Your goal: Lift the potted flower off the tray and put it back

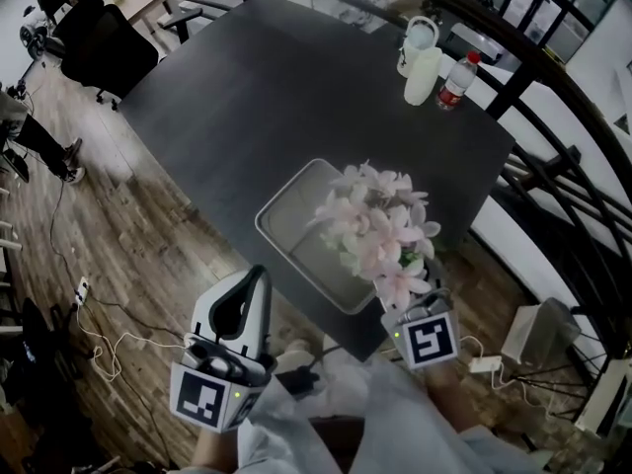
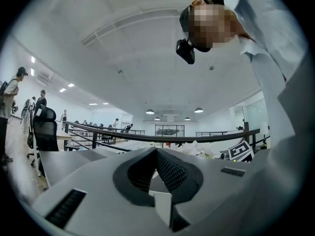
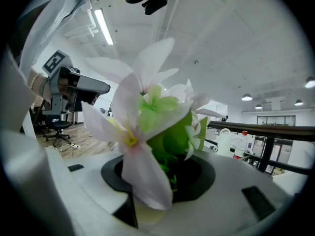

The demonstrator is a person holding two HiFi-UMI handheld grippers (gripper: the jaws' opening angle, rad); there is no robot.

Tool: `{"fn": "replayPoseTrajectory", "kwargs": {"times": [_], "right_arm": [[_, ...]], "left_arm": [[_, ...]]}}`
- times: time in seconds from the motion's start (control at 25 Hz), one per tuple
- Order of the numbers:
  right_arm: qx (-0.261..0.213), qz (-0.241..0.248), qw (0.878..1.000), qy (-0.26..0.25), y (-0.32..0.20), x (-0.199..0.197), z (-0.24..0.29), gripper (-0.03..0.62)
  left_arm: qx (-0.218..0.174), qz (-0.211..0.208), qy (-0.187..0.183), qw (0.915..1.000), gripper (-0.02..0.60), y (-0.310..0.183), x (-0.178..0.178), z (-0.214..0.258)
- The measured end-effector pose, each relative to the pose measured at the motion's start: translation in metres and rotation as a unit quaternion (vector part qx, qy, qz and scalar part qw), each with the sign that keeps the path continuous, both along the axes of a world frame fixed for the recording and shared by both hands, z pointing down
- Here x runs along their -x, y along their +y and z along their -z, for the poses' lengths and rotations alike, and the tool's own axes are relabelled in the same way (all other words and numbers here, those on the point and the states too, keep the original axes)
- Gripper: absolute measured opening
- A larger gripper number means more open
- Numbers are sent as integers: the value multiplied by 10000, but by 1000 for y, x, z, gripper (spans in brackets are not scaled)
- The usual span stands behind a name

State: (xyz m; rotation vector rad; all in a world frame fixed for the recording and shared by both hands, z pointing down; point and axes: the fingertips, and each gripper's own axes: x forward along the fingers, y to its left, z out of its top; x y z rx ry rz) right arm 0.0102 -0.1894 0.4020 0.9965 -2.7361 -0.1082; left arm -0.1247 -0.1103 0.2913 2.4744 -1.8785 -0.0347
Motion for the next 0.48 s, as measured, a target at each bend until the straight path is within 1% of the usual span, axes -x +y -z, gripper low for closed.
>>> {"fn": "replayPoseTrajectory", "kwargs": {"times": [0.12,0.24,0.48], "right_arm": [[133,63,9998,94,-4,2,-14,175],[159,156,9995,212,-9,5,-28,173],[288,289,9984,392,-11,13,-56,173]], "left_arm": [[128,101,-14,9999,-2,0,4,-7],[268,151,-74,9995,-2,-1,5,-13],[405,248,-120,9988,-2,1,10,-23]]}}
